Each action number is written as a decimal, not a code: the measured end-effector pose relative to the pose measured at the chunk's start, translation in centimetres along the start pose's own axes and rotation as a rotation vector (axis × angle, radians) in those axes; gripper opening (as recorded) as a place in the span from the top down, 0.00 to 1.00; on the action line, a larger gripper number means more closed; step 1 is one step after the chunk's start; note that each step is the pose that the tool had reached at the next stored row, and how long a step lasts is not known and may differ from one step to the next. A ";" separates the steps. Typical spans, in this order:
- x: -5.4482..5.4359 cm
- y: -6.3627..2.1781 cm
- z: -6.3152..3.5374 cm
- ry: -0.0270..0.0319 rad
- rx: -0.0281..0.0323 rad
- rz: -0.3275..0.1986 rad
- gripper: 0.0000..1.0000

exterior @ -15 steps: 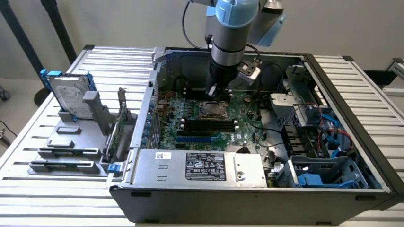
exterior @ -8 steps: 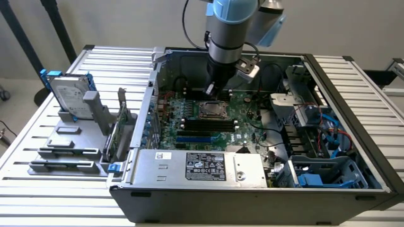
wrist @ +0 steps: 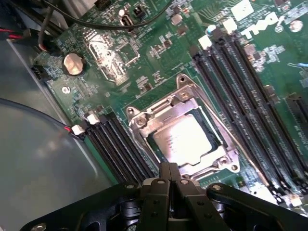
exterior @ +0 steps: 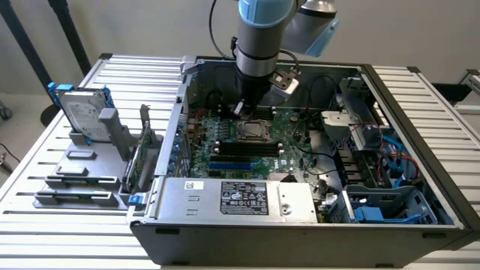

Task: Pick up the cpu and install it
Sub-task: 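Install the first cpu locking lever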

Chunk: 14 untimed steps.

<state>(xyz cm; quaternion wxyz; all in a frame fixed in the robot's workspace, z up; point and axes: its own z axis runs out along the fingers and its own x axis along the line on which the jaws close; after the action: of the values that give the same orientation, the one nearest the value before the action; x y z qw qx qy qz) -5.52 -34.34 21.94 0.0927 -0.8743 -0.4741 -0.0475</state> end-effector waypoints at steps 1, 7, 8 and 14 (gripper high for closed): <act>-0.3 -0.02 -0.17 0.0000 0.0000 0.000 0.89; -1.5 0.44 -1.86 -0.0002 0.0001 0.000 0.89; -1.7 0.54 -2.16 -0.0001 0.0001 0.000 0.89; -3.1 1.02 -3.68 -0.0001 0.0002 0.000 0.89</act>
<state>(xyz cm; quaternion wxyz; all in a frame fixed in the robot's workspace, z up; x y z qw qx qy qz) -6.36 -38.21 24.89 0.0927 -0.8743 -0.4741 -0.0474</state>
